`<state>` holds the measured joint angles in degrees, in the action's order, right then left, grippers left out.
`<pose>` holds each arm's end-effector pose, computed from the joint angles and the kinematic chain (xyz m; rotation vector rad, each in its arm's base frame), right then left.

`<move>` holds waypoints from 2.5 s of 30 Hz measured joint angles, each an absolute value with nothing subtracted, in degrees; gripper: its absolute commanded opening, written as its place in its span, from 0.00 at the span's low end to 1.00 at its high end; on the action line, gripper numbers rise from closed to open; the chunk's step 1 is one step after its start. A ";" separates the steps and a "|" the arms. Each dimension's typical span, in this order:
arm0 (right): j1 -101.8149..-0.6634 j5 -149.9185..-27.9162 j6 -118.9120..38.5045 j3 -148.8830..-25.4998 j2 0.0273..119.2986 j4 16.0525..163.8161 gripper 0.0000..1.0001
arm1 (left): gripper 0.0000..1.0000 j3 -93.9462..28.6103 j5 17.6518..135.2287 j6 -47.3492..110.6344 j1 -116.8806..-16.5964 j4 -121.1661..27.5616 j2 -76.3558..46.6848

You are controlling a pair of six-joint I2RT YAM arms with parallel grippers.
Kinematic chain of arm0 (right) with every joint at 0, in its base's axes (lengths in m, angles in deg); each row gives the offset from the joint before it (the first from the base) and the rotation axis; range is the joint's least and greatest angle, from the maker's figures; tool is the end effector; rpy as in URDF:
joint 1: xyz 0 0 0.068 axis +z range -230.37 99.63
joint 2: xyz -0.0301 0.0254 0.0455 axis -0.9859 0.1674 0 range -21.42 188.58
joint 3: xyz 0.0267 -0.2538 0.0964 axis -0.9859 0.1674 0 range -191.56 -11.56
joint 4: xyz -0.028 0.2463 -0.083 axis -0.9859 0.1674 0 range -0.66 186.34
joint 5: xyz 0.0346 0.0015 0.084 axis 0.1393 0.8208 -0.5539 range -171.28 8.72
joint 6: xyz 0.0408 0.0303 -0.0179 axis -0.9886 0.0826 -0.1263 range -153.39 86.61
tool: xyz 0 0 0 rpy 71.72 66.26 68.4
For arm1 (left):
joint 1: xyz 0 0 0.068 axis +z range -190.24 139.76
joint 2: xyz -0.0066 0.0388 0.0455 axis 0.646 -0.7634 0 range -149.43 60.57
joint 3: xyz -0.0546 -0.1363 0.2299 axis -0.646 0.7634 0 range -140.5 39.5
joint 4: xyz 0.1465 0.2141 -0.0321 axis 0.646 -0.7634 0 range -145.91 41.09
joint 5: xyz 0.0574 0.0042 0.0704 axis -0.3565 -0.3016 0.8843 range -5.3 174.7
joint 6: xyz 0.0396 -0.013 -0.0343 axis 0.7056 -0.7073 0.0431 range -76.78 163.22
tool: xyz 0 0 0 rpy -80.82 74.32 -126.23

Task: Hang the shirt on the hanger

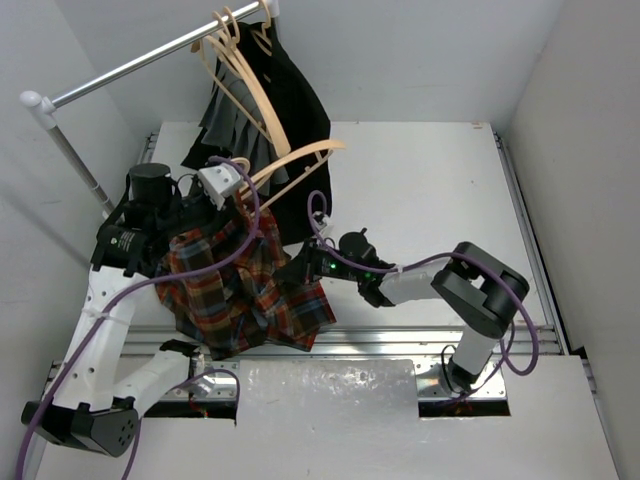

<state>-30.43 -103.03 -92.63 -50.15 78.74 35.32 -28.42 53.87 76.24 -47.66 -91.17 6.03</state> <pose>0.2100 0.2703 0.1725 -0.1735 2.0220 1.6522 0.1790 -0.0417 0.3930 0.9883 1.7493 -0.2739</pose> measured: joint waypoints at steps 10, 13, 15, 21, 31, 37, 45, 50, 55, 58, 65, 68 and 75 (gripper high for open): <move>-52.01 -100.85 -93.88 -38.10 55.75 45.02 0.00 | 0.00 -31.02 43.73 81.20 -47.55 -100.30 5.92; -56.05 -101.92 -89.44 -40.94 47.77 53.02 0.00 | 0.00 -31.46 40.23 85.96 -47.55 -104.76 5.92; -58.04 -104.06 -86.27 -43.46 44.75 58.86 0.00 | 0.00 -31.74 38.59 89.88 -47.55 -107.52 5.92; -60.14 -110.23 -75.87 -50.08 42.22 76.41 0.00 | 0.00 -31.46 38.16 98.92 -47.55 -112.37 5.92; -59.96 -107.06 -59.72 -64.72 44.62 102.20 0.00 | 0.00 -25.25 49.17 101.90 -48.88 -104.37 6.84; -53.76 -93.44 -54.71 -71.67 49.82 114.46 0.00 | 0.00 -24.79 56.95 101.35 -53.10 -101.29 6.75; -43.74 -73.07 -54.82 -89.93 63.16 131.45 0.00 | 0.00 -24.66 65.81 100.61 -56.88 -102.36 5.11; -36.71 -66.64 -56.31 -96.77 69.93 136.65 0.00 | 0.00 -24.92 69.39 97.35 -58.30 -102.64 2.62; -33.62 -64.85 -56.55 -96.74 71.22 137.59 0.00 | 0.00 -25.01 74.94 93.59 -60.97 -102.49 0.91; -31.99 -64.59 -55.61 -96.77 71.16 136.34 0.00 | 0.00 -24.92 78.48 91.69 -62.35 -101.44 0.54; -25.80 -79.12 -53.71 -90.36 68.01 119.01 0.00 | 0.00 -24.94 80.80 86.07 -63.48 -100.56 -0.57; -25.08 -85.53 -53.71 -87.46 66.24 113.76 0.00 | 0.00 -25.10 78.81 83.84 -63.48 -100.48 -0.60; -29.56 -100.06 -50.51 -85.12 59.42 111.32 0.73 | 0.00 -27.22 74.05 81.55 -63.46 -100.08 0.32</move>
